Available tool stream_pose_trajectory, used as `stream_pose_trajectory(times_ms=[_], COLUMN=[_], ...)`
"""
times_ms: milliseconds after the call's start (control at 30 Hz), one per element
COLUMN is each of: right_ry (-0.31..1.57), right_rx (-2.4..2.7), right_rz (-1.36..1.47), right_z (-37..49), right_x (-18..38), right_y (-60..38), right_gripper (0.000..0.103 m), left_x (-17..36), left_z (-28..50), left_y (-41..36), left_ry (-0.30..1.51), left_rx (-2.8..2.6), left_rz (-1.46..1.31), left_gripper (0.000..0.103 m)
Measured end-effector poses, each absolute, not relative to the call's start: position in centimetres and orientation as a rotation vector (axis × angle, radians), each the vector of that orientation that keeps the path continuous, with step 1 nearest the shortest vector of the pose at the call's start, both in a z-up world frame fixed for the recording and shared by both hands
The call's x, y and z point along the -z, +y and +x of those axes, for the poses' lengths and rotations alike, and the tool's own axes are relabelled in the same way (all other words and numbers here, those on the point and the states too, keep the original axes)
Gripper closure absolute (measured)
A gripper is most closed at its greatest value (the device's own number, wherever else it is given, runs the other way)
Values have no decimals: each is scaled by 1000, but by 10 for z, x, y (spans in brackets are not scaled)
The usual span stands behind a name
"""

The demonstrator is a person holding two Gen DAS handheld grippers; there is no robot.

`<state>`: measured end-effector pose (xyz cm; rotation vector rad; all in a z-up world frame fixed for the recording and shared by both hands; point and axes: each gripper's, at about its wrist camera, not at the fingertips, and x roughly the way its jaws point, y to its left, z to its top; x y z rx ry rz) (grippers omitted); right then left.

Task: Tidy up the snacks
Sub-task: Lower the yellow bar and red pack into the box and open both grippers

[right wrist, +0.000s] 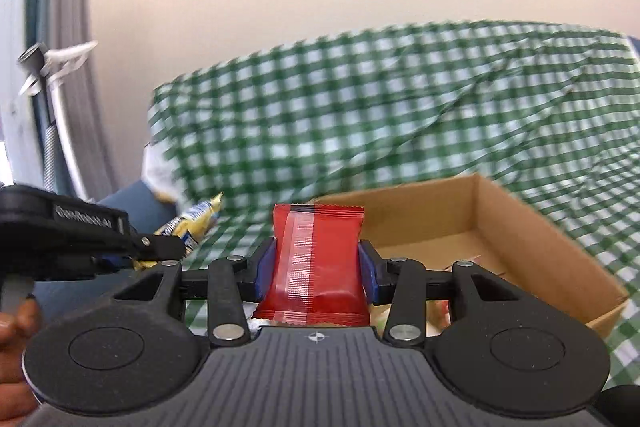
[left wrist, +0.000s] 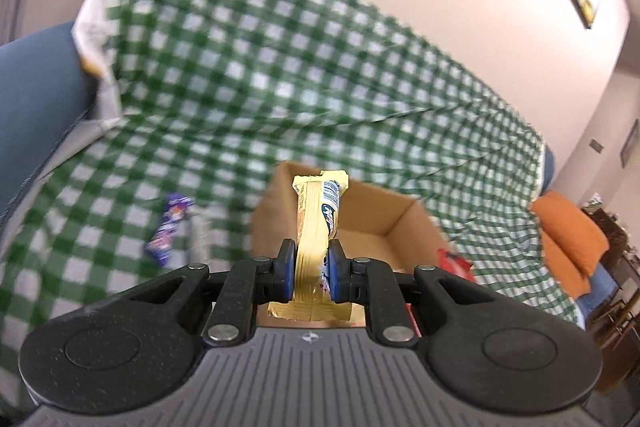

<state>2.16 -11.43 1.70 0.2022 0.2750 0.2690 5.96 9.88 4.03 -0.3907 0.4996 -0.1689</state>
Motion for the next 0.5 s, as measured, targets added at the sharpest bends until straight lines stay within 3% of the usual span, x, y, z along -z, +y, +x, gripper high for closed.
stream_pose_trajectory(times_ms=[500], right_ry=[216], right_rx=[-3], right_rz=[295], right_z=[43], right_x=[-13], right_y=[-166], right_gripper=[58], left_x=[-76], left_z=[101], left_y=[11], left_ry=[478], left_rx=[304], left_rz=[-347], left_gripper=[85])
